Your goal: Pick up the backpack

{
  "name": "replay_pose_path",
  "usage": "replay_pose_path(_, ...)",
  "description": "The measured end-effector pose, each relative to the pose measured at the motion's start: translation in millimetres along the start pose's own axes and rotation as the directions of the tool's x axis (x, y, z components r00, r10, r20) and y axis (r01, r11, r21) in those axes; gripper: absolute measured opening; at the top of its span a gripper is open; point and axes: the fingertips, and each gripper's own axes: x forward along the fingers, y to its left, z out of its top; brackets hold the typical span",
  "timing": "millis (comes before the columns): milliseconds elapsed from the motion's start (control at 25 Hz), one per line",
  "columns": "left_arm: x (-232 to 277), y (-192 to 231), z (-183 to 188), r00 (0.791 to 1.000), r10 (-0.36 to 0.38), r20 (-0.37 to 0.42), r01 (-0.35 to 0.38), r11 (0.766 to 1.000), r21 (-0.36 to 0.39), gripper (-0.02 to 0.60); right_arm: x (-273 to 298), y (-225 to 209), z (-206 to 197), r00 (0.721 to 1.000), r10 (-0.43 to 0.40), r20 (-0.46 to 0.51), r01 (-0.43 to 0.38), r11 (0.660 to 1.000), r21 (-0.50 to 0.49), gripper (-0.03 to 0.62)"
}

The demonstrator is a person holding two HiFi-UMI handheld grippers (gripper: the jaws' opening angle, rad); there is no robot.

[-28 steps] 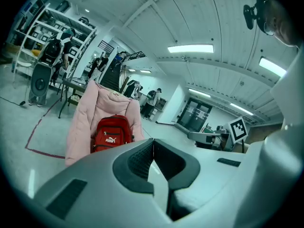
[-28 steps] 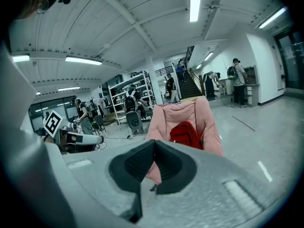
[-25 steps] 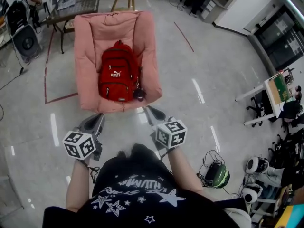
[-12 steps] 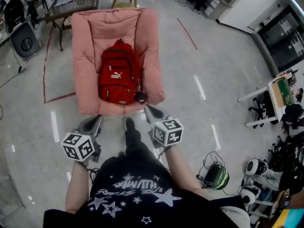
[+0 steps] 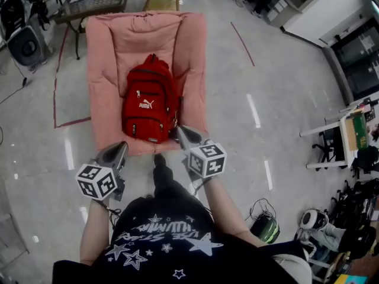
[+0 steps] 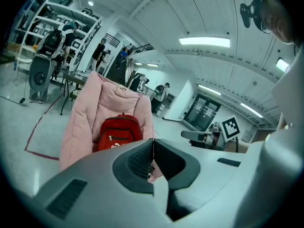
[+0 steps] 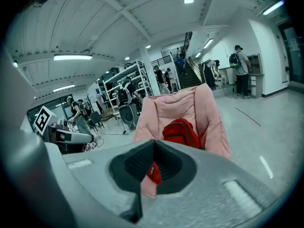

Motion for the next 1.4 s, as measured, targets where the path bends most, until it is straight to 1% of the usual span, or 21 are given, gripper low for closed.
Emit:
replay_pose_path(200, 36, 15, 22, 1.000, 0.010, -0.019, -0.010, 1.000, -0.009, 0.009, 43, -24, 30, 1.000, 0.027, -0.010, -0.027, 0.999, -0.020, 0.000)
replay_pose_path(480, 74, 22, 39, 0.998, 0.029, -0.050, -0.031, 0.999, -0.023, 0.009, 76, -53, 48, 0.997, 0.067, -0.044, -0.067, 0.998, -0.008, 0.000)
replay_pose_path(720, 97, 34, 63, 0.997, 0.063, -0.038, -0.064, 0.998, -0.024, 0.009, 104, -82, 64, 0.996, 0.070, -0.058, -0.070, 0.998, -0.007, 0.000)
replay_pose_path(960, 120, 50, 80, 0.994, 0.104, -0.035, -0.105, 0.994, -0.039, 0.009, 131, -106, 81, 0.994, 0.093, -0.059, -0.093, 0.996, -0.005, 0.000)
replay_pose_path(1160, 137, 62, 97, 0.992, 0.128, -0.014, -0.129, 0.991, -0.035, 0.009, 160, -125, 93, 0.992, 0.108, -0.062, -0.109, 0.994, -0.006, 0.000)
replay_pose_path(1240, 140, 64, 100, 0.992, 0.129, -0.016, -0.129, 0.991, -0.042, 0.009, 170, -130, 97, 0.993, 0.102, -0.063, -0.102, 0.995, -0.007, 0.002)
replay_pose_path(1400, 138, 73, 98, 0.992, 0.119, -0.049, -0.122, 0.991, -0.055, 0.009, 186, -131, 96, 0.993, 0.068, -0.096, -0.069, 0.998, -0.006, 0.002)
